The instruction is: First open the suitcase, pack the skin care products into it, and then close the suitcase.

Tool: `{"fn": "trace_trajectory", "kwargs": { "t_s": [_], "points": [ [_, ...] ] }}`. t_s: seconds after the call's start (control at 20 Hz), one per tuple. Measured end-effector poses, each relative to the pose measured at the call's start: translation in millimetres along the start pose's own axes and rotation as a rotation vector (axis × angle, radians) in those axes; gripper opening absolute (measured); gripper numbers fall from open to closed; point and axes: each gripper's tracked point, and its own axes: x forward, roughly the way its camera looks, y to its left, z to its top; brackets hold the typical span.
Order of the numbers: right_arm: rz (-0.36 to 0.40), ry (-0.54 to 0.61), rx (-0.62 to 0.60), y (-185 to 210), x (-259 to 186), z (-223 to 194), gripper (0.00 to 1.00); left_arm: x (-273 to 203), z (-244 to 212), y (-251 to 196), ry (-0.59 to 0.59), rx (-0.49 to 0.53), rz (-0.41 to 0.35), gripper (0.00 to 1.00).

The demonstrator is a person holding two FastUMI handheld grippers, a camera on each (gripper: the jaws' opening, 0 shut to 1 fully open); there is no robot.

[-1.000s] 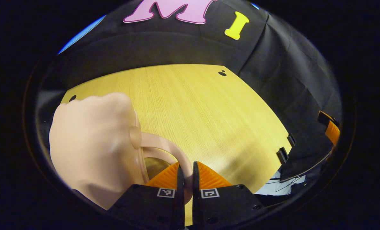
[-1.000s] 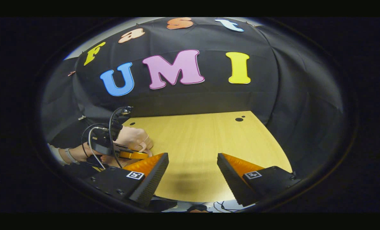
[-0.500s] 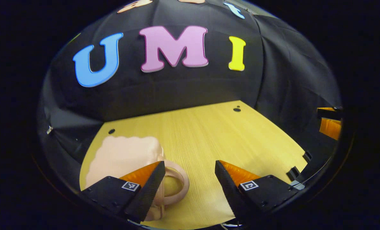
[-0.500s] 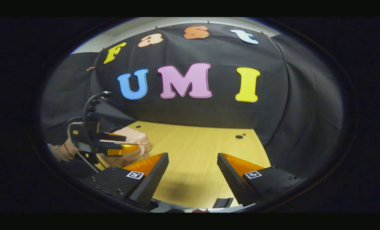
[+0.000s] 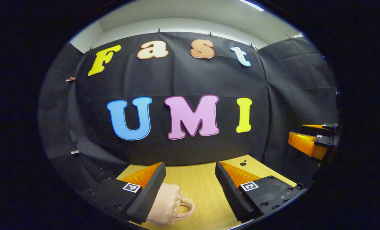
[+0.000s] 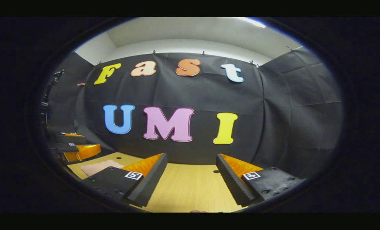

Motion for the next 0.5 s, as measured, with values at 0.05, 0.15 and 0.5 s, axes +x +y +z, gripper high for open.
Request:
{"fn": "trace_trajectory", "kwargs": {
  "t_s": [0.05,0.15,0.5],
  "points": [
    [0.008,-0.006,-0.004,6.6,-3.5,4.4,0.95,-6.6,4.2,6.4,-0.01,-0.009,0.018,0.97],
    [0.011,-0.009,-0.029,10.4,-12.2,7.1,0.94,-19.5,10.4,19.9,-0.016,-0.042,0.035,0.97],
    [0.038,-0.037,-0.038,30.7,-20.1,24.8,0.95,-27.9,19.8,45.5,-0.029,-0.084,0.06,0.98]
  ]
}}
